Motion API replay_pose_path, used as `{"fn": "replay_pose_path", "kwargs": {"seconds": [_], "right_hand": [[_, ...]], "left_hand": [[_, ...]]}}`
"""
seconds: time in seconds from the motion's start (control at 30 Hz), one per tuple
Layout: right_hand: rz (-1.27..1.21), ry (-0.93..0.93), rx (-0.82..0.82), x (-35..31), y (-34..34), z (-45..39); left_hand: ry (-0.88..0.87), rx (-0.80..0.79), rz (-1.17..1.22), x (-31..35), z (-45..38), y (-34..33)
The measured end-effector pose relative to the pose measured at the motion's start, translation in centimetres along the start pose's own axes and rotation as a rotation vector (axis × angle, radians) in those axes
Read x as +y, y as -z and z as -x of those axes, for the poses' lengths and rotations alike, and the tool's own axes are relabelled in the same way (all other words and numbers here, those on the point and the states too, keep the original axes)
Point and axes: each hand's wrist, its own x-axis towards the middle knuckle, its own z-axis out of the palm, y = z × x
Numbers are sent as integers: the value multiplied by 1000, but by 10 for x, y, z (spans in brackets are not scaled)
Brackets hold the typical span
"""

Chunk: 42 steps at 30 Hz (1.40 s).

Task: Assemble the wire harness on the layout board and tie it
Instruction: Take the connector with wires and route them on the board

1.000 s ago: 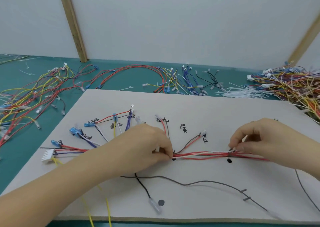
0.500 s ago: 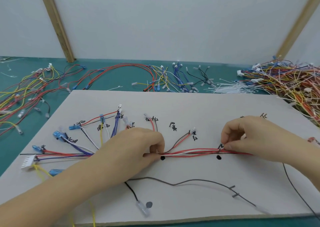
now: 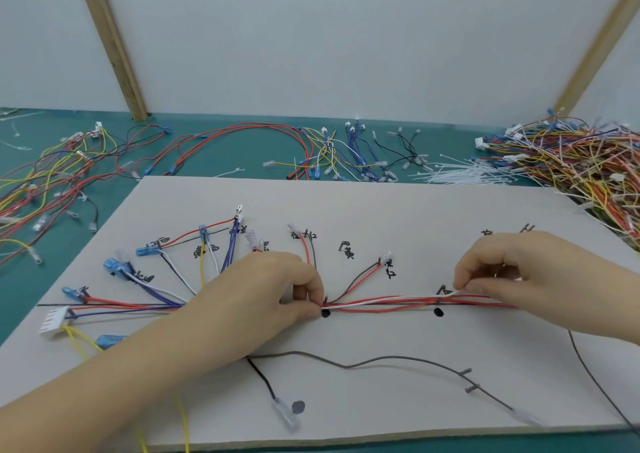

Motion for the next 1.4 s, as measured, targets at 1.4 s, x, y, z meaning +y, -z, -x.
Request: {"fn": "replay_pose_path", "kwargs": {"seconds": [1.4], "right_hand": [[-70,-2,-72,-4,-11,-30]], "left_hand": [[22,-46,135,67,-68,-51]]}}
